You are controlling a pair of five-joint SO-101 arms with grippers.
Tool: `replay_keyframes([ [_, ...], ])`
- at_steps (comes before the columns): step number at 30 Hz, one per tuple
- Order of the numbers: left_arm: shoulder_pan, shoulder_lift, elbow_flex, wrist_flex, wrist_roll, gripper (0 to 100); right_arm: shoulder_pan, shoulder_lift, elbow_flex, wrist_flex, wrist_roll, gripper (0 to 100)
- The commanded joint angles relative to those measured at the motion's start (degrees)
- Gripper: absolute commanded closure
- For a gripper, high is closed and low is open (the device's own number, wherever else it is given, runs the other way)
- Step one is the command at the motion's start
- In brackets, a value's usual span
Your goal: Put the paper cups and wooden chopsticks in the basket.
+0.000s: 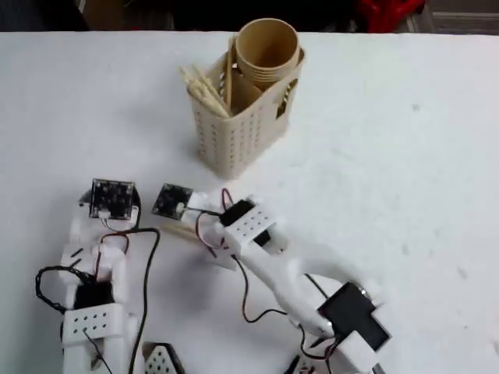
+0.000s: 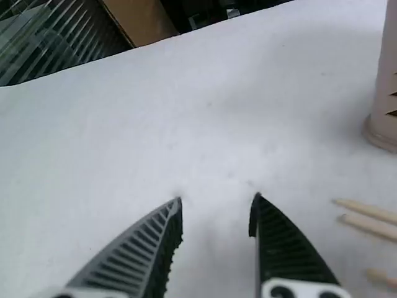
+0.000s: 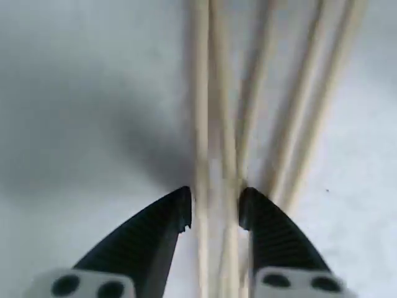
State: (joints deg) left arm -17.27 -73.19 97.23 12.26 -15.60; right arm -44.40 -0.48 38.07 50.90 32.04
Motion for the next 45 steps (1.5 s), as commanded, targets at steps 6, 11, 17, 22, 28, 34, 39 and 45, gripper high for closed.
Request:
replay_keyframes([
  [6,0.5,-0.9,0.0,0.3,0.4,81,1.7,-0.7,-0.1,-0.4,0.7,98.1],
  [11,0.5,-0.9,0.0,0.3,0.4,81,6.2,-9.2,-4.1,5.5,-2.2,98.1],
  [17,0.6,-0.9,0.0,0.3,0.4,81,8.6,-25.6,-9.5,13.5,-3.9,98.2],
  [22,0.6,-0.9,0.0,0.3,0.4,81,8.8,-34.1,-19.2,16.1,-6.4,98.2],
  [28,0.7,-0.9,0.0,0.3,0.4,81,9.0,-30.5,-40.1,15.8,-11.6,98.2],
  [34,0.7,-0.9,0.0,0.3,0.4,81,14.2,-12.6,-62.0,11.5,-19.7,98.1],
  [39,0.7,-0.9,0.0,0.3,0.4,81,16.4,0.8,-76.5,2.7,-24.3,98.1],
  [45,0.7,-0.9,0.0,0.3,0.4,81,16.7,7.5,-79.9,0.4,-24.4,98.1],
])
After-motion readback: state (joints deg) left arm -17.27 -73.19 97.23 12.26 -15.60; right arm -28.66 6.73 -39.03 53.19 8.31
